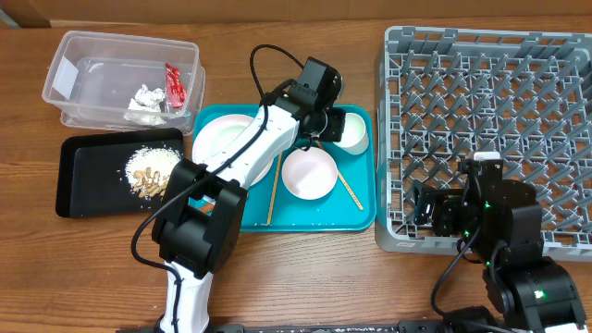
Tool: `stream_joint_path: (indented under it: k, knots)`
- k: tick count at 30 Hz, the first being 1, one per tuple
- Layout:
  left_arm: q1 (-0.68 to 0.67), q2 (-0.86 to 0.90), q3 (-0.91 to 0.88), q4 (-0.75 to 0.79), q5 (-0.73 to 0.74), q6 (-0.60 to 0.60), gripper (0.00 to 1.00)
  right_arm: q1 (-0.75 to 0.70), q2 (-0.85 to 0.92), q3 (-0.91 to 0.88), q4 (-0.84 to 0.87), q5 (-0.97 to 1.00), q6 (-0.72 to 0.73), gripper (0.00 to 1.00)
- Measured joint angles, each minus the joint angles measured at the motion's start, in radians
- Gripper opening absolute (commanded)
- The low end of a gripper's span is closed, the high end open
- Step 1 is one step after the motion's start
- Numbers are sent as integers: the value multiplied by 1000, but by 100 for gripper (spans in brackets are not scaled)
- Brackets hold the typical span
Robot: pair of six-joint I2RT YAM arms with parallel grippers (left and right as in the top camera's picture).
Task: Sort waste into correct bins and load items into the dishwasher
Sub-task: 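Grasp the white paper cup with the left gripper, then lift the cup and hand it to the right gripper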
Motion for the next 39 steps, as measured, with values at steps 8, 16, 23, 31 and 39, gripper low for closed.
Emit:
stream_joint_path:
  k: [8,16,23,31,39]
  knots:
    - [134,-47,0,-47,165,-48,4,4,0,0,20,150,71,100]
    - [335,-118,4,-21,725,-126,4,-10,114,7,340,16,76,100]
    - [312,-118,4,-27,1073,-130,4,-10,355,10,598,-478,40,100]
    - [293,-118,4,-33,1184,-127,4,-10,500,11,857,-848,30,100]
    - [259,-118,4,-34,1220,-127,4,-16,510,11,937,-889,30,100]
